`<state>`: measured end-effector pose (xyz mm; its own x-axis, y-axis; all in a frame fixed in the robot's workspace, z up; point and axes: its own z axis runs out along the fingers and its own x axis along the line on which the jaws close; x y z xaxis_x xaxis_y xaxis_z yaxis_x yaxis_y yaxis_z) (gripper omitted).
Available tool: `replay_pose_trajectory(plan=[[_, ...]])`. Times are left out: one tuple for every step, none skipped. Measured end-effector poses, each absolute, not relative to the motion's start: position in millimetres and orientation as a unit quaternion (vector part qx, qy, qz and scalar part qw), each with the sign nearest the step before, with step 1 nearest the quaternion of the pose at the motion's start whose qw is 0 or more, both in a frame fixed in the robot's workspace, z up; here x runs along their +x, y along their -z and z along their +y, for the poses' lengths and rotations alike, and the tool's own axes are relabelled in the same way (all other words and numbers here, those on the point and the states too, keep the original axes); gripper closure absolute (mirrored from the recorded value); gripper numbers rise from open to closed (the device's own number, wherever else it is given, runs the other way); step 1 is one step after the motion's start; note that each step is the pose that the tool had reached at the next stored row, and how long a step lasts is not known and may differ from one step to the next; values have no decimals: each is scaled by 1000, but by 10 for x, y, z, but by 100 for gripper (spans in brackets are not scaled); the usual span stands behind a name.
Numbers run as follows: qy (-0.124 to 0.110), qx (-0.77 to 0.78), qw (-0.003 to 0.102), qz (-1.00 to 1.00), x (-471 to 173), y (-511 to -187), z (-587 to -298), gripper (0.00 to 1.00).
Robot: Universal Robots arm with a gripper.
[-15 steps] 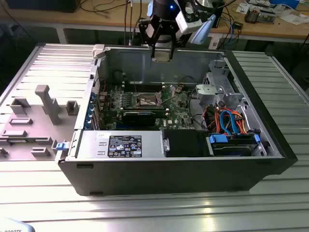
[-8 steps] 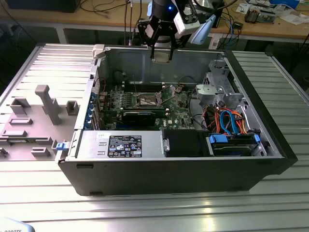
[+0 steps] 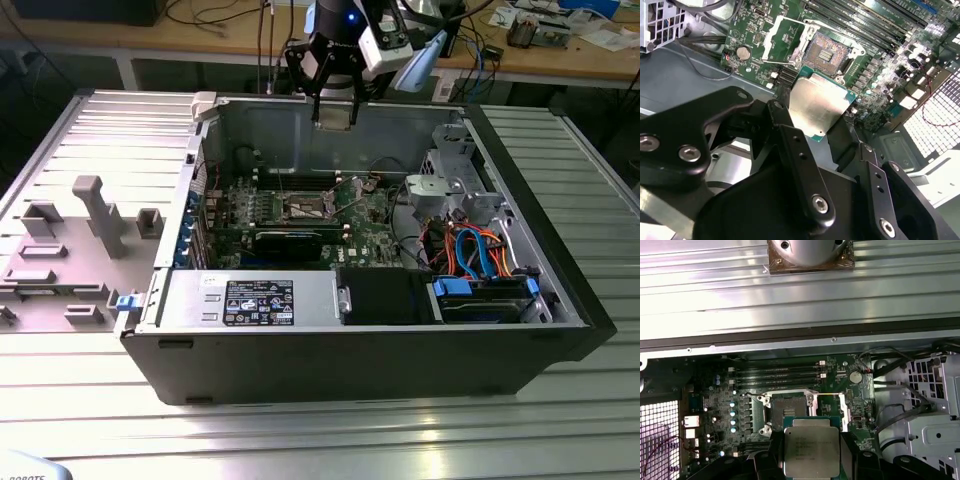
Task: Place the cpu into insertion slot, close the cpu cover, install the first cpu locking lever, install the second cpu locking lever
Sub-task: 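Place the cpu into insertion slot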
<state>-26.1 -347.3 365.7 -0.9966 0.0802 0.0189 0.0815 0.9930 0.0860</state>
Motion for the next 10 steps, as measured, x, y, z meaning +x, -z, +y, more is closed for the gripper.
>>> replay_pose_trajectory(plan=[[43,-45,8,-998,-261,-3656,-3473,46],[43,-48,8,-998,-261,-3655,-3473,46],[43,-49,8,-998,-261,-3655,-3473,46],[43,-50,8,-998,-261,-3653,-3469,46],[43,-50,8,-998,-261,-3653,-3469,46],[43,-50,8,-998,-261,-3654,-3470,46],[43,-50,8,-998,-261,-3654,-3470,46],[43,-50,8,-998,-261,-3654,-3469,46],[43,-50,8,-998,-261,-3654,-3469,46],[43,-50,8,-998,-261,-3654,-3470,46]])
